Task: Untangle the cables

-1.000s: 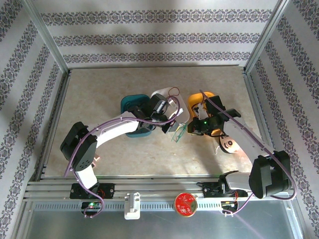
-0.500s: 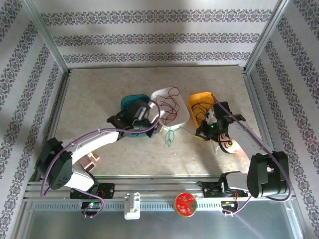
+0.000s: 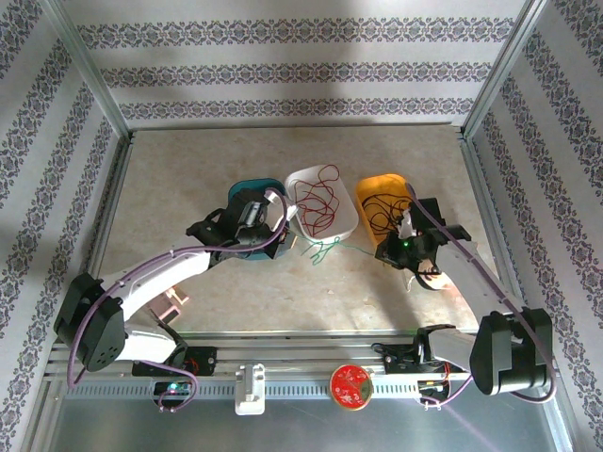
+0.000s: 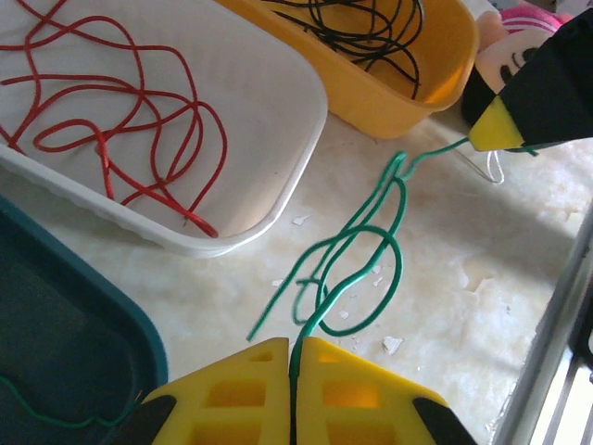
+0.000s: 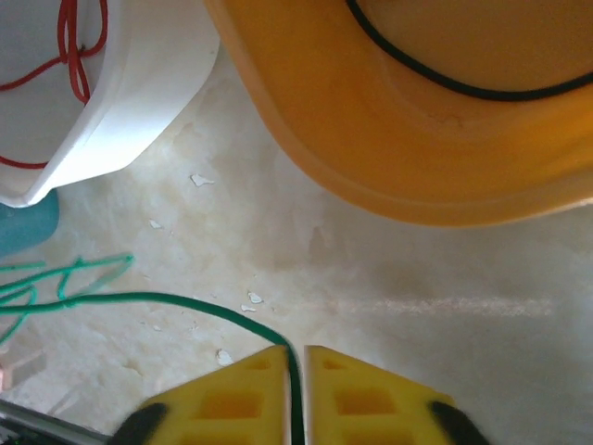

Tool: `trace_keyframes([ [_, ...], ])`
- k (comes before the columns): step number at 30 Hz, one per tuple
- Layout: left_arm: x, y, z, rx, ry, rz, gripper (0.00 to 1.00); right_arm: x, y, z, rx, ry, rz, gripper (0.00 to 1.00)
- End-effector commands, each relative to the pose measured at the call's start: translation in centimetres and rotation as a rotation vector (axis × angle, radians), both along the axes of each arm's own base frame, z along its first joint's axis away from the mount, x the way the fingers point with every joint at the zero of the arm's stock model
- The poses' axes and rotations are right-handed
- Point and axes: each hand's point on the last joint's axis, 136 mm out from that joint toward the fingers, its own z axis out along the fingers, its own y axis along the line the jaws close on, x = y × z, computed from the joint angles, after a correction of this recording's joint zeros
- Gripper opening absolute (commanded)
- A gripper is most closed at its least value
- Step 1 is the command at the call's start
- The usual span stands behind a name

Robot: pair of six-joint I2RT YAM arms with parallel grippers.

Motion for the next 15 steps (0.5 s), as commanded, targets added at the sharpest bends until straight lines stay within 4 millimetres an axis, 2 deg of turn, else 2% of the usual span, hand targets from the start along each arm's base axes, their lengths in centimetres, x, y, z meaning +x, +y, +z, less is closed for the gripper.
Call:
trace_keyframes([
  [1,-0.4,-1.2,1.2,-0.008,0.008,-0.063,0.00,0.2,-0.3,0.9,-0.061,-0.080,0.010,0.35],
  [5,-1.4,-3.0,0.2,0.018,0.059,-0.138,0.00,1.1,1.9,4.4,-0.095,-0.256,0.118,0.43],
  [9,-1.5,-3.9,-0.4,0.019,0.073,-0.155,0.00,0.8,5.4,6.8,-0.072,-0.378,0.286,0.44],
  [12,-1.4,-4.3,-0.3,0.009,0.075,-0.159,0.00,-0.1,8.1,6.8,-0.029,-0.378,0.414,0.44],
  [15,-1.5,-4.5,-0.2,0.007,0.076,-0.168,0.00,0.2,9.2,5.5,-0.023,-0.325,0.438,0.44],
])
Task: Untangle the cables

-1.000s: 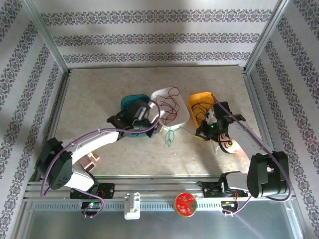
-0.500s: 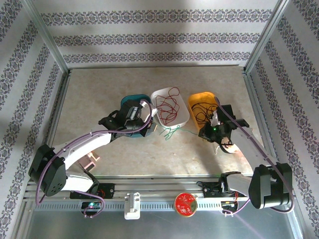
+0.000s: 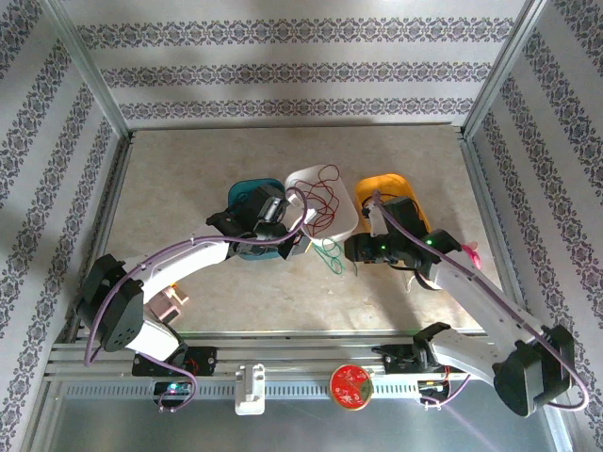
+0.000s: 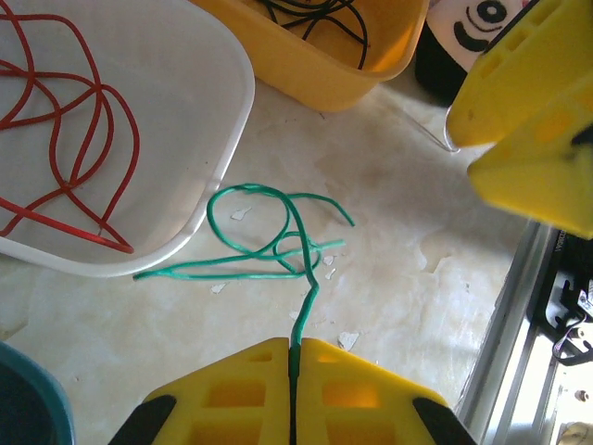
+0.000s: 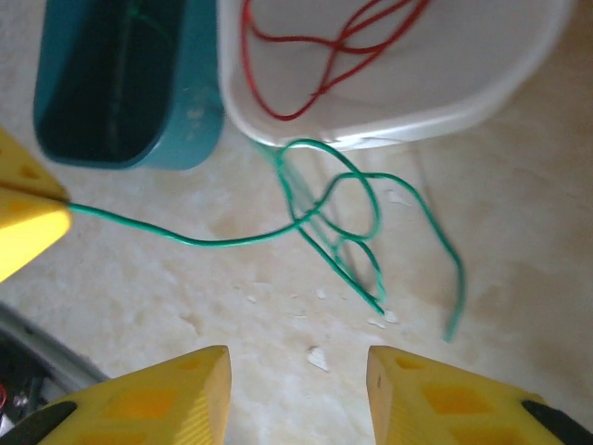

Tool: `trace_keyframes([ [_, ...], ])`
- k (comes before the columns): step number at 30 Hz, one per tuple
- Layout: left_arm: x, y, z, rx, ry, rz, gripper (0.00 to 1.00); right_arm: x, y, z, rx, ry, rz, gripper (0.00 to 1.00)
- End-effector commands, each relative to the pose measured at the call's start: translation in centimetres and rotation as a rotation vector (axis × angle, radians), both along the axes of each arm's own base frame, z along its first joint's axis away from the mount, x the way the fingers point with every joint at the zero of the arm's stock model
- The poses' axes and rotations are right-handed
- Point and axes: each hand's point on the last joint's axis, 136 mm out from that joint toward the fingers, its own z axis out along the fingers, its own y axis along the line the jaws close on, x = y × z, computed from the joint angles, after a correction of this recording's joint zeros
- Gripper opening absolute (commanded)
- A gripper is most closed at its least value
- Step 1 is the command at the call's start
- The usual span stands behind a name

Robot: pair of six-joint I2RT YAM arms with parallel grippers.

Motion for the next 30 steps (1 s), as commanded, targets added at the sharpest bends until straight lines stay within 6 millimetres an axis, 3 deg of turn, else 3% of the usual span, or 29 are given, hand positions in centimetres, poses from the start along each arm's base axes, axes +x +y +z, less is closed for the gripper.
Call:
trace_keyframes([
  [1,-0.5,-0.8,1.1,-0.013,-0.003,-0.043,0.00,0.9,1.0,-0.8,-0.013,0.011,0.037,0.44],
  [8,-1.0,-0.6,1.1,-0.004,0.007,-0.056,0.00,2.2,1.4,-3.9,-0.085,0.131,0.053,0.43],
  [12,-1.0,-0.4,1.4,0.000,-0.007,-0.049,0.00,2.5,1.1,-4.4,-0.097,0.144,0.044,0.43],
  [20,-1.1,0.5,5.2,-0.013,-0.106,-0.025,0.00,3.9,-3.8,-4.7,-0.022,0.176,-0.197,0.43],
  [24,-1.0,0.8,8.0,-0.026,-0.194,-0.013,0.00,3.9,-5.1,-4.5,-0.028,0.159,-0.234,0.43],
  [28,-0.9,0.9,9.8,-0.019,-0.274,-0.001,0.00,3.9,-3.9,-3.7,0.040,0.141,-0.195,0.43],
  [30,-1.0,0.7,10.5,-0.023,-0.299,-0.008,0.00,3.4,-2.2,-3.1,0.090,0.131,-0.124,0.43],
])
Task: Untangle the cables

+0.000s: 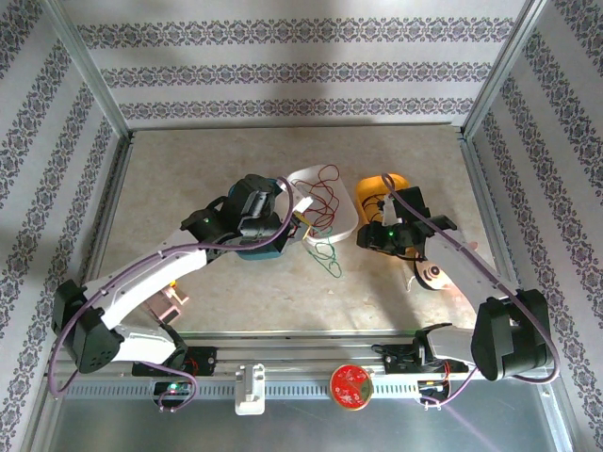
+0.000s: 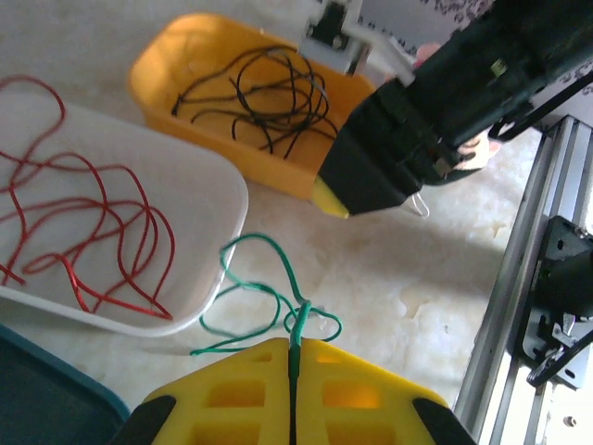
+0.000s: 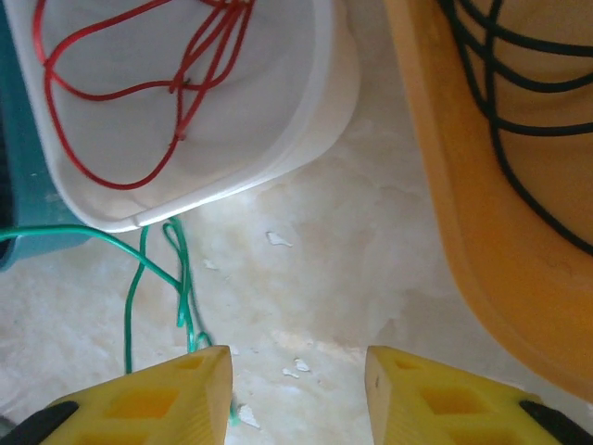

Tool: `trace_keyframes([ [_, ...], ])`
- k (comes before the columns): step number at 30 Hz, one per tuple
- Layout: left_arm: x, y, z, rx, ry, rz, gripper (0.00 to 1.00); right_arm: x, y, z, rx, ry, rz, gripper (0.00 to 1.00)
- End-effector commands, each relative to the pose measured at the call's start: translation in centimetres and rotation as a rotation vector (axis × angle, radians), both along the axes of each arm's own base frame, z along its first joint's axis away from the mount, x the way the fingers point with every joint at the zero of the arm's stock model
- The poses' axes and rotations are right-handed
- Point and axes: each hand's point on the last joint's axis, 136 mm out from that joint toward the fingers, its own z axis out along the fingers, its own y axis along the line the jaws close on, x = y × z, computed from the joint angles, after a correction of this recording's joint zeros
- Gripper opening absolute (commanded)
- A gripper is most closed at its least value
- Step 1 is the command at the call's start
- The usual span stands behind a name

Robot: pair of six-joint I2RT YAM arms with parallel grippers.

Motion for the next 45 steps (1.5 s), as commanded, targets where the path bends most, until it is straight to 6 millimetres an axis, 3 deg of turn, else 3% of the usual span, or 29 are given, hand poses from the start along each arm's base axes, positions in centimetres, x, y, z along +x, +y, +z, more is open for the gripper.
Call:
trace_keyframes([
  [1,-0.3,-0.1,1.6,0.021,-0.072,-0.013,0.00,-0.8,2.8,1.2,0.098,-0.029,0.096,0.43],
  [5,-0.3,-0.5,1.9,0.015,-0.083,-0.023,0.00,-2.0,5.4,1.9,0.095,-0.058,0.229,0.43],
  [18,-0.8,-0.8,5.7,-0.085,-0.156,-0.033,0.00,0.0,6.3,-1.1,-0.032,-0.016,0.274,0.43],
  [24,-1.2,-0.4,7.5,-0.129,-0.191,-0.026,0.00,1.0,5.2,-3.6,-0.113,0.056,0.226,0.42],
  [34,-2.0,1.1,11.9,-0.202,-0.295,0.001,0.00,-0.7,1.7,-6.1,-0.130,0.183,0.128,0.39],
  [37,-1.2,1.7,12.3,-0.183,-0.323,0.052,0.00,-0.7,1.3,-5.6,-0.117,0.168,0.107,0.39],
  [40,1.4,3.7,11.6,-0.093,-0.362,0.221,0.00,-0.3,1.2,-4.4,-0.110,0.122,0.085,0.39],
  [43,3.3,5.9,10.3,-0.014,-0.377,0.363,0.00,0.1,1.3,-2.4,-0.080,0.056,0.063,0.40],
  [45,3.5,6.4,9.5,-0.012,-0.355,0.378,0.00,0.5,1.8,-0.4,-0.037,-0.007,0.060,0.39],
])
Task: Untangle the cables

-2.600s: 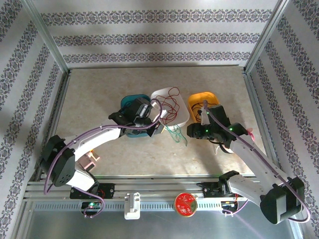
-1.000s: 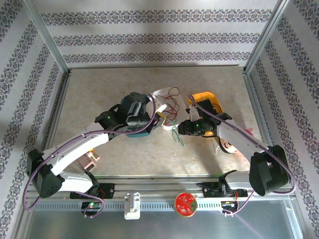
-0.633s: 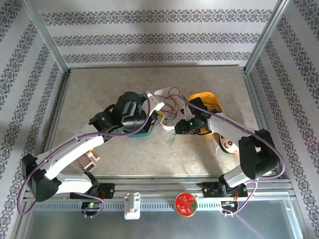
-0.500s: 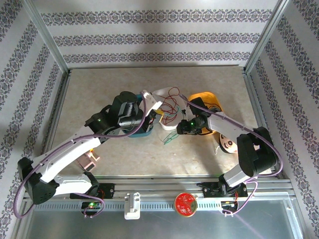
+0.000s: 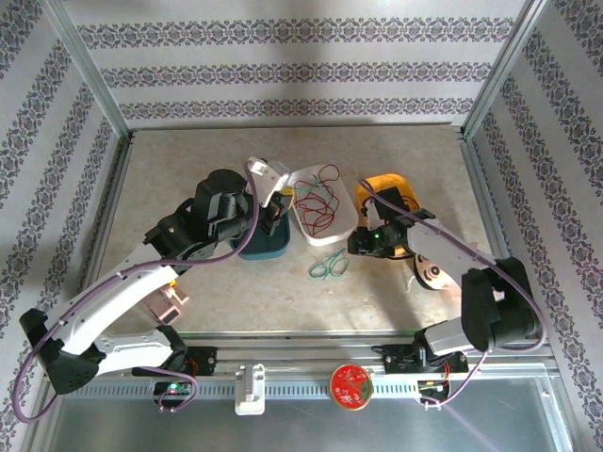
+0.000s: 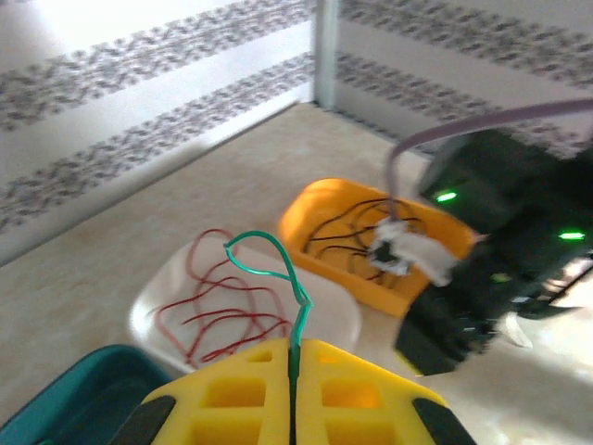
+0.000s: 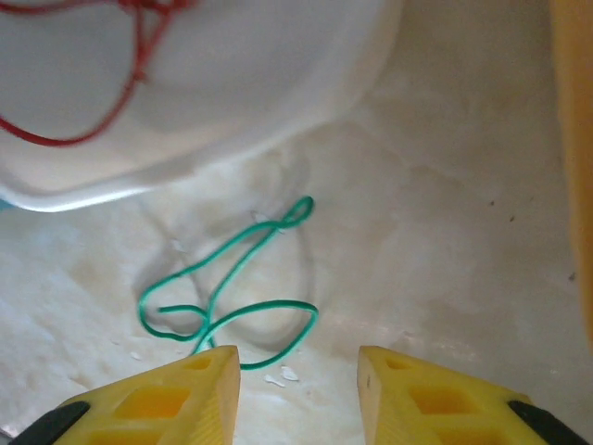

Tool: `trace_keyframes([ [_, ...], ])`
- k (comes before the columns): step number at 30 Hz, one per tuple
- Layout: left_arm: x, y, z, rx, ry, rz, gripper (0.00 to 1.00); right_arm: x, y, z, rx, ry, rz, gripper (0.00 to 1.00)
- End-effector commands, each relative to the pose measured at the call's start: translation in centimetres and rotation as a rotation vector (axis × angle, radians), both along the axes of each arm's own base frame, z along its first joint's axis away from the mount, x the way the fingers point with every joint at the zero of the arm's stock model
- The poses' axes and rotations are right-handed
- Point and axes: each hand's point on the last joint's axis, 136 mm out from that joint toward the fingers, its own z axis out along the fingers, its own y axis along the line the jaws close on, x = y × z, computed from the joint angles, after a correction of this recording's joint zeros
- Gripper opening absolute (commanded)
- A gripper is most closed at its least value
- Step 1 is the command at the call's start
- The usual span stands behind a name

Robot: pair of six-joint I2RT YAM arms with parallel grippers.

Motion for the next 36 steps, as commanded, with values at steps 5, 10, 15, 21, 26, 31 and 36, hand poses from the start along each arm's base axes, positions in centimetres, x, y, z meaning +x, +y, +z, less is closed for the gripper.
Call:
trace_keyframes([
  [5,0.5,0.8,-1.0,-0.030,0.022,0.034,0.00,1.3,2.8,8.4,0.174,-0.275,0.049,0.42],
  [10,-1.0,-1.3,-1.2,-0.071,0.058,-0.106,0.00,2.5,5.2,14.6,0.371,-0.378,0.071,0.48],
  [15,-1.5,-2.5,-1.9,-0.070,0.105,-0.170,0.00,3.6,7.7,19.8,0.517,-0.450,0.101,0.50],
  [21,-1.6,-2.9,-1.8,-0.093,0.111,-0.183,0.00,4.1,9.8,21.5,0.544,-0.461,0.148,0.50],
  [26,-1.8,-2.8,-1.4,-0.107,0.100,-0.185,0.00,4.5,9.7,19.2,0.478,-0.409,0.106,0.49],
  [31,-2.0,-2.5,-1.3,-0.109,0.094,-0.184,0.00,5.6,7.4,16.5,0.361,-0.375,-0.004,0.49],
  [36,-2.1,-2.5,-1.3,-0.108,0.099,-0.191,0.00,6.4,5.1,14.5,0.318,-0.323,-0.098,0.49],
])
